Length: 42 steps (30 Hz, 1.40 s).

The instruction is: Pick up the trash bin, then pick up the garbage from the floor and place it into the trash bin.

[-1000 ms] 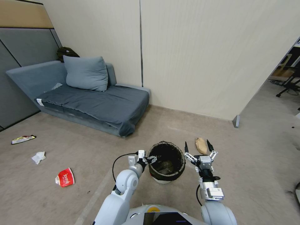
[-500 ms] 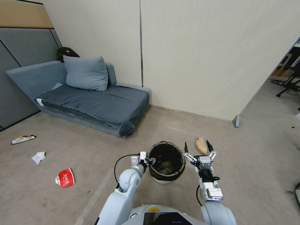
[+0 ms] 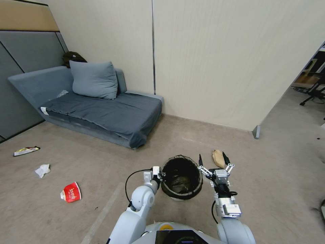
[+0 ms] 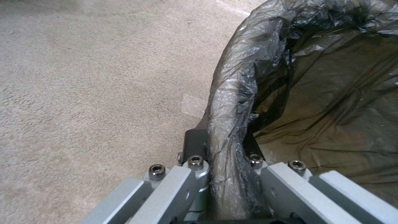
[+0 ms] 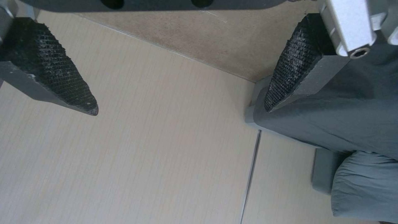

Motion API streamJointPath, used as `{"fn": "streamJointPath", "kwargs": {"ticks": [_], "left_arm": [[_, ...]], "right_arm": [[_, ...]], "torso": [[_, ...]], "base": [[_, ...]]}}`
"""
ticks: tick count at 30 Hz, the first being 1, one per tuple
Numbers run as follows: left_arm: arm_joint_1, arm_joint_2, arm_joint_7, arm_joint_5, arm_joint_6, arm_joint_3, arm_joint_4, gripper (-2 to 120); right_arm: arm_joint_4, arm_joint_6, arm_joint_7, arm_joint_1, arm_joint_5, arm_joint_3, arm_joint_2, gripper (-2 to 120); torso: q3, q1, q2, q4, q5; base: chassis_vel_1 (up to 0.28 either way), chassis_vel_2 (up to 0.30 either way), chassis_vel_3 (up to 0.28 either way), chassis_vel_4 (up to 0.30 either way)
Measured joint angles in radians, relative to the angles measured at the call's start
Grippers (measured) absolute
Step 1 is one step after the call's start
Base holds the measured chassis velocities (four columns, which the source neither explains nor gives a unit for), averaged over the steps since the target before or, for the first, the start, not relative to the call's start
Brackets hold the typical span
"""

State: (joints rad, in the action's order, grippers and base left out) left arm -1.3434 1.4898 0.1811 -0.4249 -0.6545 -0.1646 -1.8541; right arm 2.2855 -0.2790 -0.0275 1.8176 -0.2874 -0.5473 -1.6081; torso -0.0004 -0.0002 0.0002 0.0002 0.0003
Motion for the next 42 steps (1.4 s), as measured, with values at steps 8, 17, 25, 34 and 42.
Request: {"fn": "streamJointPath", "kwargs": {"ticks": [8,17,25,34,42], "left_arm": [[-0.041,0.016,0.003,0.067,0.021,-0.023,-0.027,1],[-0.061,0.037,-0.011,0.155,0.033,-0.065,-0.094,1],[-0.128,0.037,-0.043,0.29,0.06,-0.092,-0.201,1],[-0.213,0.043,-0.059,0.404,0.116,-0.105,-0.342,1],[-0.271,0.047,-0.041,0.455,0.159,-0.115,-0.434,1]], "right_arm": [[0.0,0.003,-0.014,-0.002,-0.011,0.003,0.0,100],[-0.002,-0.021,-0.01,-0.004,-0.037,0.014,0.0,100],[0.004,-0.055,-0.036,-0.01,0.03,0.01,0.0,100],[0.015,-0.072,-0.044,-0.011,0.068,0.0,0.0,100],[0.015,-0.084,-0.045,-0.008,0.073,-0.003,0.0,100]], "torso": [[0.0,0.0,0.0,-0.0005,-0.0005],[0.001,0.0,0.0,-0.0009,-0.0002],[0.001,0.0,0.0,-0.0004,-0.0003],[0.0,0.0,0.0,-0.0003,-0.0004],[0.0,0.0,0.0,-0.0002,-0.0003]], "base": [[0.0,0.0,0.0,0.0],[0.0,0.0,0.0,0.0],[0.0,0.0,0.0,0.0],[0.0,0.0,0.0,0.0],[0.0,0.0,0.0,0.0]]}}
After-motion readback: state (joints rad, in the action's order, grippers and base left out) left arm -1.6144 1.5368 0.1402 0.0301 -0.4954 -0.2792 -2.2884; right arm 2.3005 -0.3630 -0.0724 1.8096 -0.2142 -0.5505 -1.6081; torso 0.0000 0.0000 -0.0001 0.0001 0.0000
